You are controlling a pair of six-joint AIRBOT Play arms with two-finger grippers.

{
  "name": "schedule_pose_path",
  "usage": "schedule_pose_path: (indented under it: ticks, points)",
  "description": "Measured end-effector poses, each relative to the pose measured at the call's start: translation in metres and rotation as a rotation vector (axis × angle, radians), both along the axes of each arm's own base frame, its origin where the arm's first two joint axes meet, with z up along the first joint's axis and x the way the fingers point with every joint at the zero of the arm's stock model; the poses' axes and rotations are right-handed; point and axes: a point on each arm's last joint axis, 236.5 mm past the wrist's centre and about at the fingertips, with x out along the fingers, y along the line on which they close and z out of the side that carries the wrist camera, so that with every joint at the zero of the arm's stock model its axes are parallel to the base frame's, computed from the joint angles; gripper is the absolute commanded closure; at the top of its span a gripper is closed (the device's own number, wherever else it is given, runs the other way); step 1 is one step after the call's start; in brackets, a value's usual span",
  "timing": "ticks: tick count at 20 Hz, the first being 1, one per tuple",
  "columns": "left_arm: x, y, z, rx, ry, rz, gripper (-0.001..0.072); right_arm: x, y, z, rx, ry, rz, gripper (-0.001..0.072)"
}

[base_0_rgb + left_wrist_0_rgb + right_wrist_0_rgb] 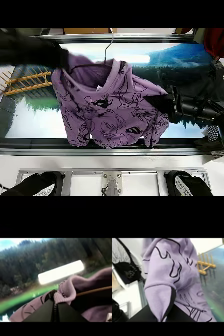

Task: Fold the clothes and pants, and hang the long-sleeved shirts on hangers.

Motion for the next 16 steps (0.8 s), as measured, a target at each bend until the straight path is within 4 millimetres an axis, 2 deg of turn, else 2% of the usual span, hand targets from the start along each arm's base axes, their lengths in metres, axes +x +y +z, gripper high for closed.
schedule_pose_path:
  ticks: [2,4,10,16]
  points:
    - [-0.006,-0.005,-0.021,0.018,0.041,-0.013,0.0692,-0.008,0.007,0.002,0.004,0.0,0.038,0.0692]
    - [-0.011,-0.009,-0.028,0.021,0.045,-0.021,0.0692,-0.014,0.013,0.0,-0.003,0.007,0.069,0.0693]
    - [-0.032,-0.039,-0.012,-0.021,0.006,-0.107,0.0692,-0.014,0.029,-0.013,-0.011,0.036,0.122,0.0693]
    - [-0.048,-0.052,-0.001,-0.03,-0.006,-0.157,0.0679,-0.004,0.031,-0.015,0.03,0.064,0.124,0.0692]
